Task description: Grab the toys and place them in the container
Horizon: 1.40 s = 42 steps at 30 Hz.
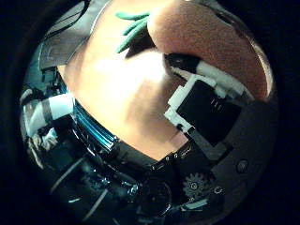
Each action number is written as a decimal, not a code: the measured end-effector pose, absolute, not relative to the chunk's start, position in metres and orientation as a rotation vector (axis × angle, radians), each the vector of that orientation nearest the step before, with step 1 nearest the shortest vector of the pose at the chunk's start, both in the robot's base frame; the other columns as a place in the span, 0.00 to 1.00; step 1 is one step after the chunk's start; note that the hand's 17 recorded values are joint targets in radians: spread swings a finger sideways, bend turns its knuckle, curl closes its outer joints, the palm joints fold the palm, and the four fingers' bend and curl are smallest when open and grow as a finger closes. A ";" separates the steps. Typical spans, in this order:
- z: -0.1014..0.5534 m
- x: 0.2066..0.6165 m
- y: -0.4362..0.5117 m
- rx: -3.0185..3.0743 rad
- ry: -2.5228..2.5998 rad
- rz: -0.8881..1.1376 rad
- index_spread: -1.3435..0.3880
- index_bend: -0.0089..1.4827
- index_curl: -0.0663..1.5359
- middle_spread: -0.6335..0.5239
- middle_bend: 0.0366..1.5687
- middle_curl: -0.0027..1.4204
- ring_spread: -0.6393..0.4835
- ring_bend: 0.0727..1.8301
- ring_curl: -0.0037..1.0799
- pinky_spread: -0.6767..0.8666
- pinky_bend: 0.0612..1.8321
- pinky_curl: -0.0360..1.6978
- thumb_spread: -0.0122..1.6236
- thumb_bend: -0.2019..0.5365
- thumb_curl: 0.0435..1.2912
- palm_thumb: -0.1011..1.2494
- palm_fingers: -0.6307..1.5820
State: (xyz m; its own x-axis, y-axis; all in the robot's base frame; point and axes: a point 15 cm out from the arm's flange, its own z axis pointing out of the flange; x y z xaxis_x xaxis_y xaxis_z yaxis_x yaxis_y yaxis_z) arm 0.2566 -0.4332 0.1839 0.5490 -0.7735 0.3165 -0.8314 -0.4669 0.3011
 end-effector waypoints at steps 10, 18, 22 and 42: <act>0.273 0.256 -0.414 2.354 -1.388 0.199 0.63 0.75 0.59 0.39 0.82 0.64 0.33 0.73 0.75 0.32 0.74 0.45 0.56 0.25 0.45 0.88 0.75; 0.354 0.284 -0.346 2.462 -1.396 0.287 0.64 0.77 0.59 0.39 0.82 0.66 0.32 0.71 0.81 0.31 0.72 0.50 0.54 0.25 0.51 0.87 0.74; 0.378 0.297 -0.297 2.542 -1.423 0.344 0.64 0.77 0.59 0.39 0.82 0.67 0.32 0.70 0.82 0.31 0.70 0.52 0.53 0.25 0.53 0.87 0.74; 0.469 0.351 -0.040 2.839 -1.326 0.391 0.64 0.75 0.59 0.38 0.79 0.68 0.31 0.67 0.87 0.29 0.64 0.60 0.47 0.25 0.60 0.85 0.75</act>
